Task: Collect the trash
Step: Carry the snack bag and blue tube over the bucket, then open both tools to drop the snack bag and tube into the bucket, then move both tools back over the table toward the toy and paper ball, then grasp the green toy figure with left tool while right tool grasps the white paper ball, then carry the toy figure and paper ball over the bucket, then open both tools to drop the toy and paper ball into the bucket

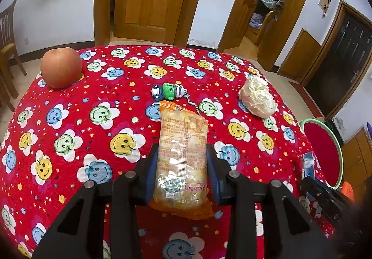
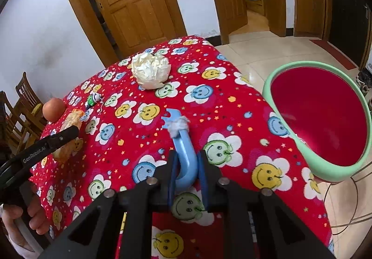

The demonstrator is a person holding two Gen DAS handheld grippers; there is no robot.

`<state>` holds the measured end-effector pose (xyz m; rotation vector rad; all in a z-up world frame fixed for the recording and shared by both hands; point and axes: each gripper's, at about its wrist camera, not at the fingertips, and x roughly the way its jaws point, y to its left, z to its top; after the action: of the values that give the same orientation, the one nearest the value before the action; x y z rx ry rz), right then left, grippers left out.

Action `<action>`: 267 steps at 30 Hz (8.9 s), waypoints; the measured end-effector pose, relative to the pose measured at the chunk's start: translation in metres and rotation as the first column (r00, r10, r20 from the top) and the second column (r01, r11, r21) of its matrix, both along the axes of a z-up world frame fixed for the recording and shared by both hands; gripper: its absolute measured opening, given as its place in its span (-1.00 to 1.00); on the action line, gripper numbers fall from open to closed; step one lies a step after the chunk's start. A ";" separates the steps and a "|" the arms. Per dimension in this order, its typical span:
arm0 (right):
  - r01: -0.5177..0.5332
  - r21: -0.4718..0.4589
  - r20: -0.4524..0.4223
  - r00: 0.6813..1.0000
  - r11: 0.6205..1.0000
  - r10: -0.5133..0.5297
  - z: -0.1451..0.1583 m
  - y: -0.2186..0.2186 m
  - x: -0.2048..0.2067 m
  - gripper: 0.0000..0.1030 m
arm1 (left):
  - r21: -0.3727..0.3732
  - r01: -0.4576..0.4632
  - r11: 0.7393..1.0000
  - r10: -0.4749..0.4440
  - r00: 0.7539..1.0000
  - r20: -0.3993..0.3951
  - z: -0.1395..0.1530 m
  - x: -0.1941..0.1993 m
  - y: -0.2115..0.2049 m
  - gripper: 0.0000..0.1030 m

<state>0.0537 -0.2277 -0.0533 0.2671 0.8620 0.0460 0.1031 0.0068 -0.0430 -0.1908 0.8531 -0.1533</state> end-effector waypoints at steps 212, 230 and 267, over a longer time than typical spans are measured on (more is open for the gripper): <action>-0.086 0.109 0.200 0.978 0.990 0.063 0.068 -0.023 0.062 -0.28 | 0.054 0.053 0.997 -0.058 0.993 0.102 0.071 0.041 -0.054 -0.07; 0.072 0.134 0.246 0.964 0.988 -0.104 0.083 -0.098 -0.004 -0.27 | 0.024 0.203 0.979 -0.204 0.967 0.151 0.099 -0.007 -0.137 -0.07; 0.347 0.233 0.039 0.930 0.908 -0.365 -0.005 -0.235 -0.034 0.23 | 0.020 0.421 0.907 -0.420 0.907 -0.035 0.013 0.014 -0.291 0.14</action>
<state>0.0195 -0.4630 -0.0580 0.6276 0.7149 -0.1887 0.1173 -0.2838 -0.0298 0.0202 0.9172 -0.5454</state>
